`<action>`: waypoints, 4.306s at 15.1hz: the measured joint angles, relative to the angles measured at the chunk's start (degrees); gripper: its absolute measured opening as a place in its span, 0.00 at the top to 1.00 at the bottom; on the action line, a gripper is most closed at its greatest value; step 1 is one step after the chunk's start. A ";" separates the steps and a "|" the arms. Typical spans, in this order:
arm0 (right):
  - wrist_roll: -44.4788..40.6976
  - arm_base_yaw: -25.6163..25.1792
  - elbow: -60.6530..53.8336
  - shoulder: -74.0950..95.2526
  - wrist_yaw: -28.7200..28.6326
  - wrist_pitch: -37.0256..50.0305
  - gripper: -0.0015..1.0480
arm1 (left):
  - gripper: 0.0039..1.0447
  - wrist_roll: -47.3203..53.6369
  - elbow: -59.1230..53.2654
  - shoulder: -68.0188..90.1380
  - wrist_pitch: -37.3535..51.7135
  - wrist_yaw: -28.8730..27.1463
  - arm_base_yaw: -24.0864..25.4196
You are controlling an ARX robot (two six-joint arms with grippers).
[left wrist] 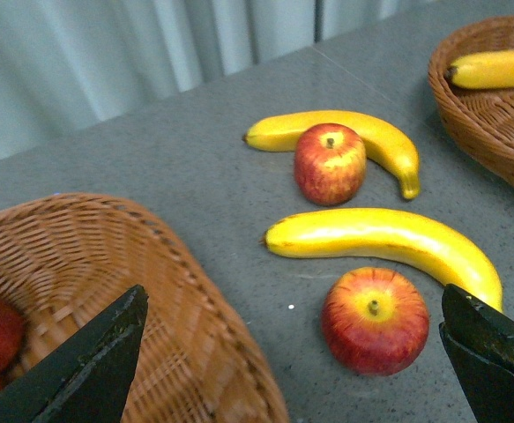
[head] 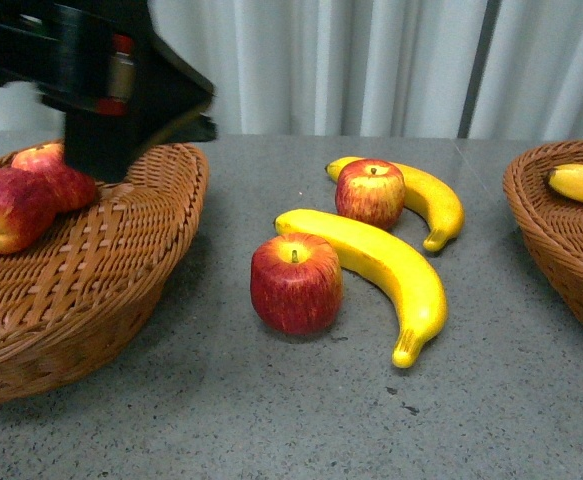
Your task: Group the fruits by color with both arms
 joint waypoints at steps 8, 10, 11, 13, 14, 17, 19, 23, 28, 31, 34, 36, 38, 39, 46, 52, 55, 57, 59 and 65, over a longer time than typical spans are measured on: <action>0.00 0.00 0.00 0.00 0.00 0.00 0.06 | 0.06 5.70 12.41 23.34 -1.42 2.99 -10.27; 0.00 0.00 0.00 0.00 0.00 -0.02 0.06 | 0.06 7.02 14.19 26.51 -0.72 2.97 -11.72; 0.00 0.00 0.00 0.00 0.00 0.00 0.06 | 0.06 7.65 14.56 27.47 -0.11 2.97 -11.76; 0.00 0.00 0.00 0.00 0.00 0.00 0.06 | 0.06 9.53 14.80 29.16 1.38 1.86 -11.72; 0.00 0.00 0.00 0.00 0.00 0.00 0.06 | 0.06 10.14 14.84 29.66 1.62 1.84 -11.43; 0.00 0.00 0.00 0.00 0.00 0.00 0.06 | 0.06 10.80 15.19 31.50 1.81 0.11 -10.49; 0.00 0.00 0.00 0.00 0.00 -0.02 0.06 | 0.06 10.51 15.30 31.87 0.39 -0.85 -9.84; 0.00 0.00 0.00 0.00 0.00 0.00 0.06 | 0.30 9.38 15.67 33.31 -2.51 -0.90 -9.01; 0.00 0.00 0.00 0.00 0.00 0.00 0.06 | 0.37 6.64 16.63 31.41 -5.46 0.33 -8.74; 0.00 0.00 0.00 0.00 0.00 0.00 0.06 | 0.37 0.37 17.90 24.30 -5.46 -3.63 -5.49; 0.00 0.00 0.00 0.00 0.00 0.00 0.06 | 0.38 -9.77 16.09 17.97 -6.23 -13.33 2.75; 0.00 0.00 0.00 0.00 0.00 0.00 0.06 | 0.38 -14.88 12.07 16.11 -7.85 -16.55 6.67; 0.00 0.00 0.00 0.00 0.00 -0.02 0.06 | 0.38 -17.81 8.92 15.98 -7.39 -17.79 8.57; 0.00 0.00 0.00 0.00 0.00 0.00 0.06 | 0.38 -18.49 7.72 16.15 -7.54 -18.21 9.05; 0.00 0.00 0.00 0.00 0.00 -0.02 0.06 | 0.14 -21.16 5.29 14.40 -9.09 -17.81 8.52; 0.00 0.00 0.00 0.00 0.00 -0.02 0.06 | 0.06 -5.62 24.24 20.44 -4.72 -7.48 -3.80; 0.00 0.00 0.00 0.00 0.00 0.00 0.06 | 0.06 -2.84 30.18 28.26 -6.03 -3.50 -4.48; 0.00 0.00 0.00 0.00 0.00 0.00 0.06 | 0.06 -1.68 33.05 31.45 -6.27 -2.27 -5.16; 0.00 0.00 0.00 0.00 0.00 0.00 0.06 | 0.06 -0.87 37.66 37.29 -6.16 -1.73 -6.29; 0.00 0.00 0.00 0.00 0.00 0.00 0.06 | 0.06 1.88 48.61 50.49 -8.22 0.74 -6.45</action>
